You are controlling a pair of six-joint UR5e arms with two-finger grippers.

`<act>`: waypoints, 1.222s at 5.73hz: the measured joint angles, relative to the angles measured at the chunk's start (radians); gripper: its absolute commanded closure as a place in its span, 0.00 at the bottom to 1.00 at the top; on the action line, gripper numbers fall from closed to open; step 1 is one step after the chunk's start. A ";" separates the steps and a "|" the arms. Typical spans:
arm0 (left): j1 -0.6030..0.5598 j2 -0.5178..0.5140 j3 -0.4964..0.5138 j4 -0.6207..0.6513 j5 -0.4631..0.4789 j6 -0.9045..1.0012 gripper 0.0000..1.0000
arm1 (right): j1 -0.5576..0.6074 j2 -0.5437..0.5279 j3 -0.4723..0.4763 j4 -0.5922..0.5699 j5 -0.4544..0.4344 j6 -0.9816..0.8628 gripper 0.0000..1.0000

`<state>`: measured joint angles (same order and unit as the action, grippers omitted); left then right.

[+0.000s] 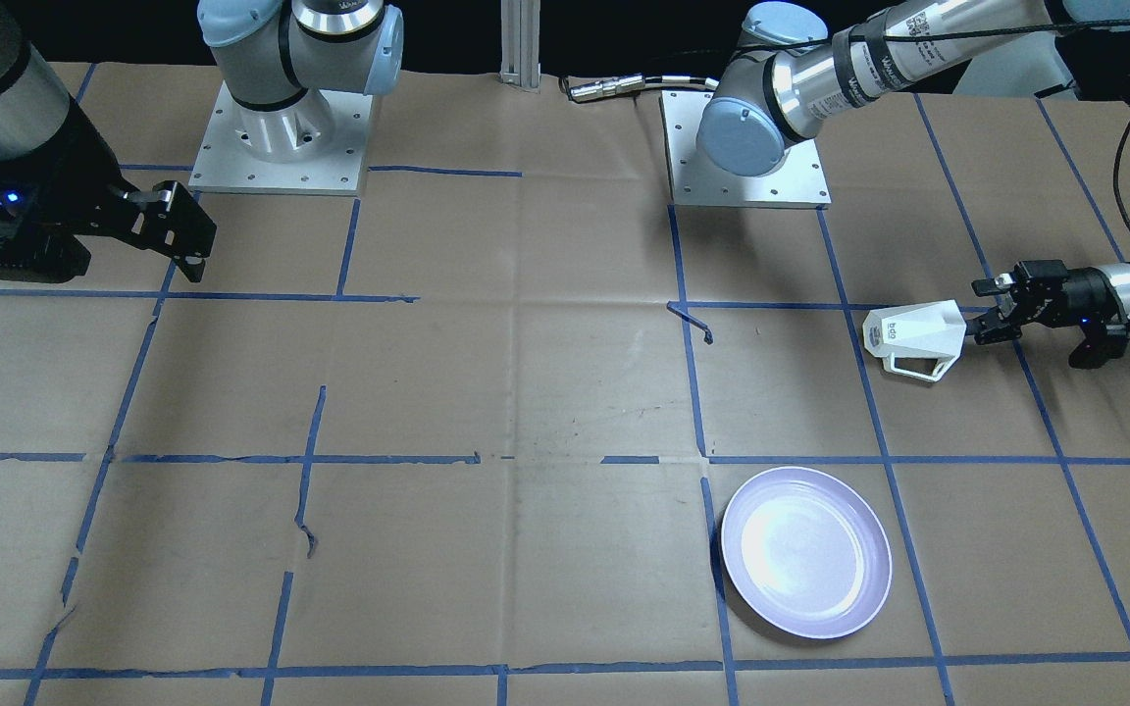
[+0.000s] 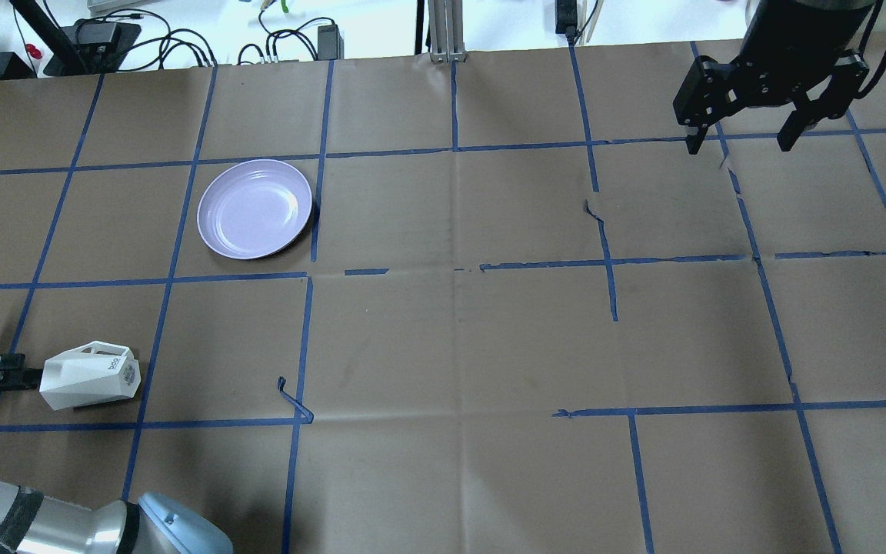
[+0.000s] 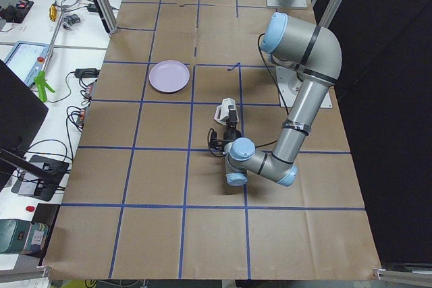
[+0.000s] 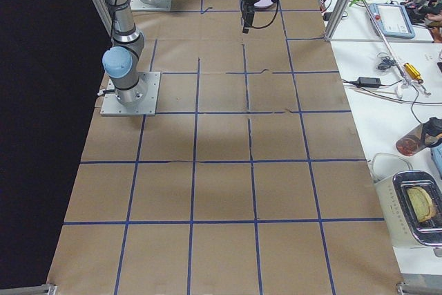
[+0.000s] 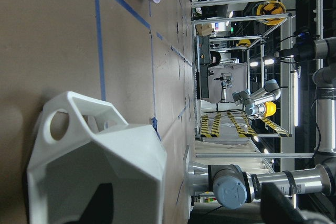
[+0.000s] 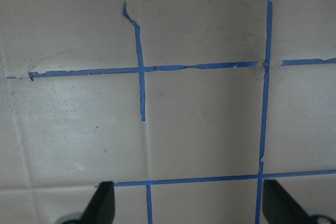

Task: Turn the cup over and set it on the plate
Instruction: 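Close the left gripper on the cup's base, then lift the cup with the left gripper and rotate it upright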

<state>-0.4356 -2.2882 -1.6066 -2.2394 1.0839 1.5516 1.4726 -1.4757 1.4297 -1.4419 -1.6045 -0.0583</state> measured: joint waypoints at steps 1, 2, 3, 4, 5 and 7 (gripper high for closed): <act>-0.004 -0.011 -0.001 -0.013 -0.008 0.016 0.83 | 0.000 0.000 0.000 0.000 0.000 0.000 0.00; -0.006 -0.027 -0.001 -0.021 -0.015 0.040 1.00 | 0.000 0.000 0.000 0.000 0.000 0.000 0.00; -0.005 -0.044 0.001 -0.022 -0.018 0.060 1.00 | 0.000 0.000 0.000 0.000 0.000 0.000 0.00; -0.004 -0.051 0.002 -0.022 -0.020 0.067 1.00 | 0.000 0.000 0.000 0.000 0.000 0.000 0.00; -0.004 -0.044 0.008 -0.038 -0.039 0.066 1.00 | 0.000 0.000 0.000 0.000 0.000 0.000 0.00; -0.001 0.050 0.041 -0.167 -0.084 0.045 1.00 | 0.000 0.000 0.000 0.000 0.000 0.000 0.00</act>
<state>-0.4363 -2.2377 -1.5659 -2.4067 0.9996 1.5962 1.4726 -1.4756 1.4297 -1.4420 -1.6045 -0.0583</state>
